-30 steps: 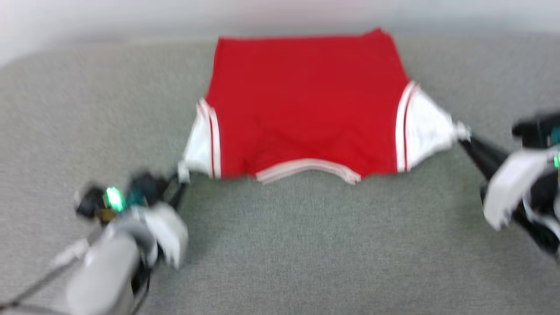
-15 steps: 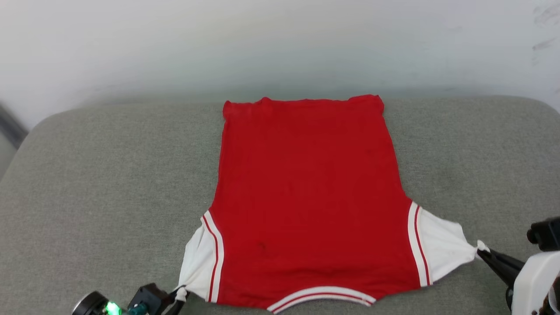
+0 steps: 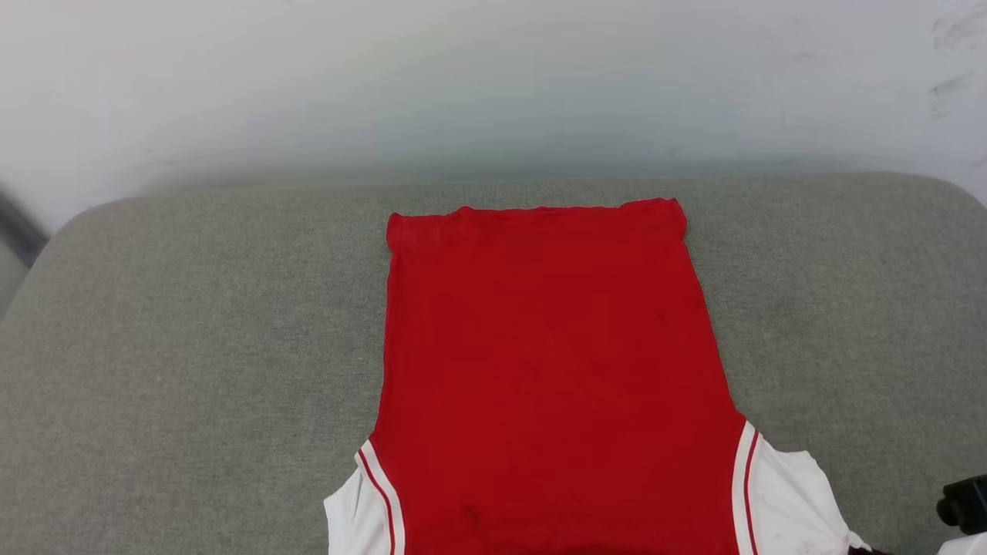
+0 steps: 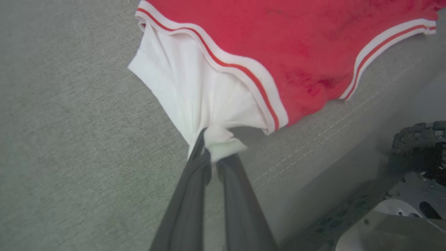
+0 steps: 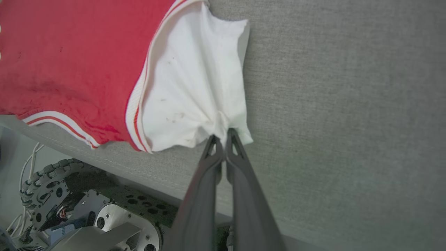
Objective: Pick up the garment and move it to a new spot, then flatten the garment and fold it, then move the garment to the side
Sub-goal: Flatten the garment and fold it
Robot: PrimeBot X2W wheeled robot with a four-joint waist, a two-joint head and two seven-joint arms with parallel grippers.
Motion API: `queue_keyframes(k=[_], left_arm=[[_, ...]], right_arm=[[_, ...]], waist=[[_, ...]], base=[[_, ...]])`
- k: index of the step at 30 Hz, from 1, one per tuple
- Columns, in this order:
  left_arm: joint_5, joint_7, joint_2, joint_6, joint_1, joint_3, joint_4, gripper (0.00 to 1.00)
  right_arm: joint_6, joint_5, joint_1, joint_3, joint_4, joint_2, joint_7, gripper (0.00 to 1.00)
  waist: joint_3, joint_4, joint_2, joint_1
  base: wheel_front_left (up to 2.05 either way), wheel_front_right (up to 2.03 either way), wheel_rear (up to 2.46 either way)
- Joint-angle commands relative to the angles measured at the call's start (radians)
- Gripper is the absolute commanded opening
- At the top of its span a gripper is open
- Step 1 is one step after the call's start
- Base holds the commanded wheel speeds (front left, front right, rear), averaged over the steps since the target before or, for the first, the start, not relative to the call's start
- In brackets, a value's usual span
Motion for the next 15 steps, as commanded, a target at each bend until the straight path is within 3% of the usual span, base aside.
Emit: queue_keyframes(k=[1,2,3,4,10,15], left_arm=[[-0.005,-0.003,-0.007,0.006,0.004,0.001,-0.011,0.00],[-0.007,-0.001,-0.009,0.007,0.000,0.001,-0.017,0.00],[-0.008,0.001,-0.010,0.009,-0.005,0.001,-0.023,0.00],[-0.008,0.004,-0.011,0.009,-0.010,0.001,-0.030,0.00],[0.010,0.032,-0.007,-0.001,-0.054,-0.012,-0.121,0.00],[0.023,0.052,-0.014,-0.002,-0.084,-0.023,-0.210,0.00]], right_arm=[[-0.001,-0.009,0.018,-0.027,0.000,0.012,0.013,0.00],[-0.001,-0.013,0.018,-0.048,0.004,0.021,0.021,0.00],[-0.001,-0.023,0.013,-0.066,0.000,0.030,0.022,0.35],[-0.001,-0.030,0.009,-0.080,-0.007,0.038,0.031,1.00],[-0.001,-0.027,-0.061,-0.207,-0.126,0.056,0.201,1.00],[-0.001,-0.059,-0.211,-0.294,-0.177,0.087,0.373,1.00]], waist=[[0.007,0.003,-0.0001,0.0002],[0.010,0.004,-0.0001,0.0002],[0.015,0.005,-0.0001,0.0002],[0.021,0.007,-0.0001,0.0002],[0.088,0.046,-0.0001,0.0002],[0.173,0.092,-0.0001,0.0002]], base=[[0.00,0.00,0.00],[0.00,0.00,0.00],[0.00,0.00,0.00],[0.00,0.00,0.00],[0.00,0.00,0.00],[0.00,0.00,0.00]])
